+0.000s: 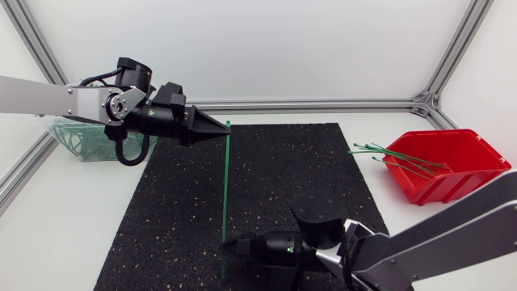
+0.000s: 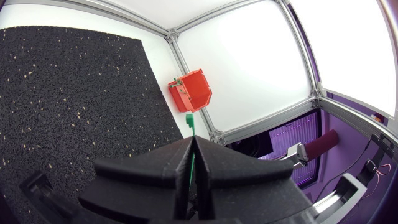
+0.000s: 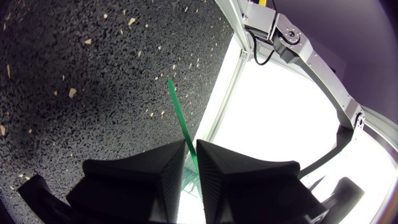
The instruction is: Take a green cable tie from the red box, thread the tail through the head to close it, then place it in the transparent bin on the left.
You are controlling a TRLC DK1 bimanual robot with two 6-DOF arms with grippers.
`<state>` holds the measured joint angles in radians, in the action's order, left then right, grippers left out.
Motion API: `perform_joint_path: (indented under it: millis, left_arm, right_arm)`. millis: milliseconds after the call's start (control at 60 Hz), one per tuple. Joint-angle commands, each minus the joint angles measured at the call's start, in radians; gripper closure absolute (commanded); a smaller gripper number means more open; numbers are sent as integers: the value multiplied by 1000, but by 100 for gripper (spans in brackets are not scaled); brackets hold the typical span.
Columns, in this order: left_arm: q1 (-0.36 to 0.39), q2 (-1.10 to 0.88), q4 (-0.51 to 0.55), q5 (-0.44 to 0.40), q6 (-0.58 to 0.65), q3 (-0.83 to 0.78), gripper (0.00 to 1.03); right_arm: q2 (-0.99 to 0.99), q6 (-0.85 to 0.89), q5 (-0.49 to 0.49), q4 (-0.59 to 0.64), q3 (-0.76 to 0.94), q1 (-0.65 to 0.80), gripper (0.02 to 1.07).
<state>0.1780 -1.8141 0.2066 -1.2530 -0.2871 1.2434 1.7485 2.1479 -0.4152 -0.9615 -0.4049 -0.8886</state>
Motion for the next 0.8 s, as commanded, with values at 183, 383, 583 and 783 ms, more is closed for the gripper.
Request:
perform_joint_path:
  millis: [183,383,583,783]
  left_arm:
    - [2,-16,13,-19,9,14,100]
    - [3,-16,14,-19,9,16,100]
    - [3,-16,14,-19,9,14,100]
    - [0,-16,16,-19,11,11,100]
  right_arm:
    - [-18,26,7,-3,28,-10,90]
    - [-27,26,10,-3,48,-18,90]
    - [-29,26,15,-5,60,-29,90]
    - [-21,24,27,-8,54,-27,99]
